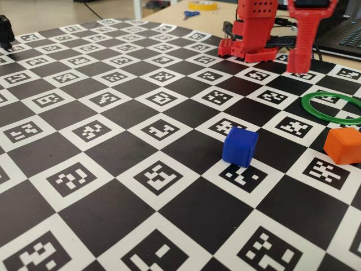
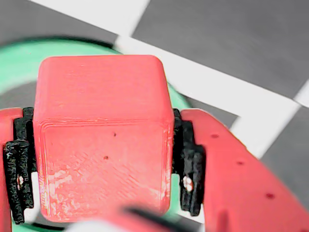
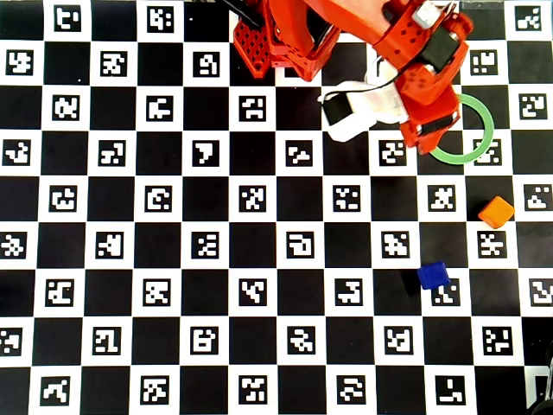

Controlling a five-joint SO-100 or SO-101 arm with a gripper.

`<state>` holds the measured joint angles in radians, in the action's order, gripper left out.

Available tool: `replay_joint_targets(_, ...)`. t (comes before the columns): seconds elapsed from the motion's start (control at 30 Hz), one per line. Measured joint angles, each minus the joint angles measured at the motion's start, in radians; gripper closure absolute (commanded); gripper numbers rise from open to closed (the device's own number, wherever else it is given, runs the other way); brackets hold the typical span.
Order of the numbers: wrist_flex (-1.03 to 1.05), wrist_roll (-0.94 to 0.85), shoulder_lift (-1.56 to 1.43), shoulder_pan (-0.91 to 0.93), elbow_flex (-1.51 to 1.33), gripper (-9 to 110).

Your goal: Grab the red cube then put it in the green circle then put the blue cube on top and finally the orange cube on top

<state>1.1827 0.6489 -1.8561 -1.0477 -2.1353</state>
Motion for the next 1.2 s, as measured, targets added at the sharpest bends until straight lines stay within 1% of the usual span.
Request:
replay_joint_targets(0.13, 0.003, 0.1, 0.081, -0.055, 0.064, 105)
replay_joint_targets(0.33, -0.054, 0.247, 0.179, -0.078, 0.143, 105)
replay_joint_targets(0.53, -0.002, 0.35, 0.282, -0.117, 0.282, 105)
replay_joint_targets(0.7, 0.015, 0.397, 0.302, -0.138, 0.347, 105)
replay_joint_targets(0.87, -0.028, 0.426, 0.345, -0.133, 0.362, 105)
replay_joint_targets(1.2, -0.095, 0.43, 0.42, -0.084, 0.362, 105)
